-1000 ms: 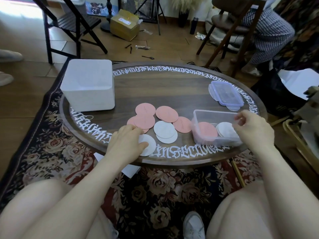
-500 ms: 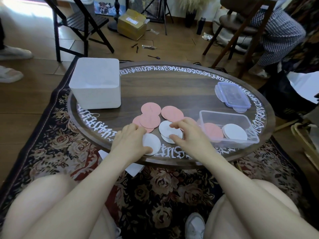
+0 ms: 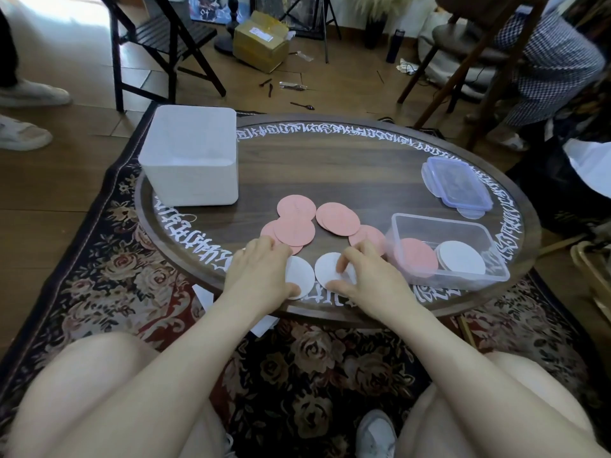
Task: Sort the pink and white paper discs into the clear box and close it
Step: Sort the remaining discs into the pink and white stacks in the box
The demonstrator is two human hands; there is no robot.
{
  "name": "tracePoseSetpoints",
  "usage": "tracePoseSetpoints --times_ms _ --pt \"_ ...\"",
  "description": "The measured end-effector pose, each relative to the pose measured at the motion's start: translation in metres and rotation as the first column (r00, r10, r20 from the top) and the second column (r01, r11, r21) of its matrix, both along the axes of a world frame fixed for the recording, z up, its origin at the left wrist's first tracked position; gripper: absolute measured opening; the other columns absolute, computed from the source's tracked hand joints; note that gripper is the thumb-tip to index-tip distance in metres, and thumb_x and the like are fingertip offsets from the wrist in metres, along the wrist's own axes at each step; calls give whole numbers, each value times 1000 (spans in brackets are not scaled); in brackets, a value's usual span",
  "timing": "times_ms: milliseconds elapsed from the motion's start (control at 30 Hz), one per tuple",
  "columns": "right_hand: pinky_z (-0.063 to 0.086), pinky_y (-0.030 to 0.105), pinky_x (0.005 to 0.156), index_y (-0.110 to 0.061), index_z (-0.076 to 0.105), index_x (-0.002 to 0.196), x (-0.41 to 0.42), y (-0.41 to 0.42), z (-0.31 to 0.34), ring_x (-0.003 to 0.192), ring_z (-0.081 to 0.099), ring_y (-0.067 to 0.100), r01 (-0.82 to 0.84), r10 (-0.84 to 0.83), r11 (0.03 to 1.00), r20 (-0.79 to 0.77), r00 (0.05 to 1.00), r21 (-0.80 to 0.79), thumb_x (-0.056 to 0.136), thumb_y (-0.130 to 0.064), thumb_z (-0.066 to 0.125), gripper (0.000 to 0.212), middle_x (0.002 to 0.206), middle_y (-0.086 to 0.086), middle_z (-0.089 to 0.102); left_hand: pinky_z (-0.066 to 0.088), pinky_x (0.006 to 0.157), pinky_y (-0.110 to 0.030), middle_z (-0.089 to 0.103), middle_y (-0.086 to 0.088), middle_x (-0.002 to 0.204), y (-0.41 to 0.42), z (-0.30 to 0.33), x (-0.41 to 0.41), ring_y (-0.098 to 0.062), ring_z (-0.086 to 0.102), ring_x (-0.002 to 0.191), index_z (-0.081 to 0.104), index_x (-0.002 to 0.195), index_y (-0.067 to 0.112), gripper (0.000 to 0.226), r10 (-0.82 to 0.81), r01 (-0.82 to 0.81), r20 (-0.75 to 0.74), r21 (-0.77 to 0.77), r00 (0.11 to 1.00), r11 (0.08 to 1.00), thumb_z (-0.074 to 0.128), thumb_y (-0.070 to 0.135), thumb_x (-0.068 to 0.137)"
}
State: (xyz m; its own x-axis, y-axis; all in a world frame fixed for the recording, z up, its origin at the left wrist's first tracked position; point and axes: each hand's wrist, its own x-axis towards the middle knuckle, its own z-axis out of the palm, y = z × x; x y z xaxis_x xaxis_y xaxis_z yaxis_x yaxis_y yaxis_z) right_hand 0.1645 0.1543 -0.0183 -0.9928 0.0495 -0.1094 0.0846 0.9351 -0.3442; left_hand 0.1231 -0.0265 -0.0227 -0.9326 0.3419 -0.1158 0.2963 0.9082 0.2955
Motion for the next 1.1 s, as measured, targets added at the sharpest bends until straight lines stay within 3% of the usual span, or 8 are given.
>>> tracePoseSetpoints --times_ms 267,400,467,633,767,867,967,1100 --pt "45 40 85 -19 46 120 -6 5 -2 104 52 21 57 -62 992 -41 997 -114 76 -28 74 53 120 -4 45 29 96 -31 46 5 131 5 5 1 -18 40 123 50 128 26 47 1 10 -61 180 998 984 61 40 84" --pt "42 34 75 -22 54 92 -5 7 -4 84 51 15 50 -64 984 -75 995 -172 82 -24 67 16 89 -9 47 32 94 -30 53 6 124 7 7 3 -15 44 119 57 121 26 38 13 0 -37 328 999 945 62 37 85" --pt "41 30 71 -23 52 80 -5 11 -4 77 50 11 79 -112 959 -109 988 -271 84 -25 65 15 81 -11 51 35 96 -30 56 6 121 10 7 3 -14 46 118 59 118 26 36 19 -16 -6 373 1000 928 63 37 84" --pt "39 21 51 -15 51 77 -5 13 3 52 47 9 153 -274 723 -77 959 -674 88 -10 62 17 65 1 54 44 92 -26 63 13 109 14 10 6 -4 55 104 64 111 24 31 5 -110 173 605 985 788 70 32 81" --pt "38 23 36 2 51 90 -4 13 6 36 47 16 127 -237 546 -7 972 -828 95 -3 51 7 56 11 54 49 61 -19 70 5 85 20 9 7 -8 61 74 68 95 17 17 -47 -263 356 767 933 586 74 18 79" --pt "39 23 42 0 55 91 -4 14 4 45 50 12 112 -227 636 -46 973 -764 96 -8 48 12 76 2 58 47 46 -24 66 -6 78 21 9 4 -16 57 67 66 88 3 10 51 -368 393 795 918 482 68 11 83" --pt "46 28 72 -19 61 95 -1 17 1 73 55 4 88 -174 874 -137 975 -478 90 -19 61 5 97 -7 61 48 42 -24 64 -7 85 13 13 -5 -18 56 71 66 90 5 11 195 -501 462 800 865 330 65 15 87" --pt "43 36 89 -21 46 131 7 17 0 116 49 20 55 -52 998 65 997 -40 79 -40 70 60 131 -2 41 54 46 -27 61 -13 99 1 13 -13 -27 61 82 62 80 9 18 259 -625 575 757 776 193 61 23 91"
